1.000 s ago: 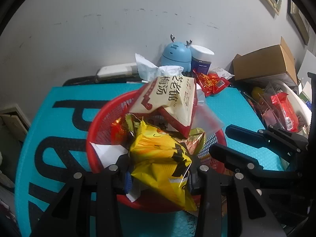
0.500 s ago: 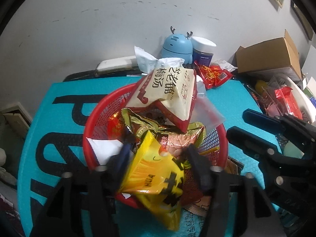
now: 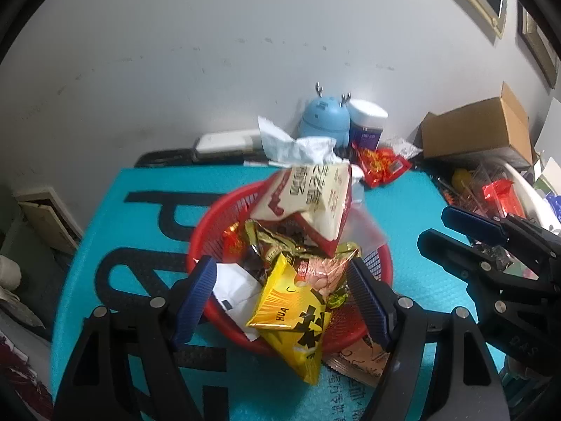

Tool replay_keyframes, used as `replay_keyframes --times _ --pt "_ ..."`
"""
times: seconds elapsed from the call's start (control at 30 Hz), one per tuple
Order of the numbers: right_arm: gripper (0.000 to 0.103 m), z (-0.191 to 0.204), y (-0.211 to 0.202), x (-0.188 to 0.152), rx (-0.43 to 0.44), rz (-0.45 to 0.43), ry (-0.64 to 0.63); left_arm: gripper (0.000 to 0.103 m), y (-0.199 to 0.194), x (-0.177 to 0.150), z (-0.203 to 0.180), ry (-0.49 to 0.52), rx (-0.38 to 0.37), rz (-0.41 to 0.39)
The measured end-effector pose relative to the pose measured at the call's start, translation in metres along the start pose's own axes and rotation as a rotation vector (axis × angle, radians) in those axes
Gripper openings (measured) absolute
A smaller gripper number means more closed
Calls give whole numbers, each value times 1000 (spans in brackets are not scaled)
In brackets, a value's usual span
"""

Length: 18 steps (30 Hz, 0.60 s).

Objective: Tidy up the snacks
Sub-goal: 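Move both open tools back over the red packet and wafer bar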

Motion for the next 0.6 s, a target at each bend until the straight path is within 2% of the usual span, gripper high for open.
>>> replay_keyframes --times 0.6 --pt "46 29 -106 9 -15 -152 -41 76 -122 -6 -17 40 14 -197"
Point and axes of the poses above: each gripper's, at about its wrist camera, not at the fingertips, and y roughly the way its jaws point, z to its left, x to its top, the point moved 3 cm from there along y, roughly the way its jaws point, and after that the axes turned 11 degrees about z, right-handed, at the moved point
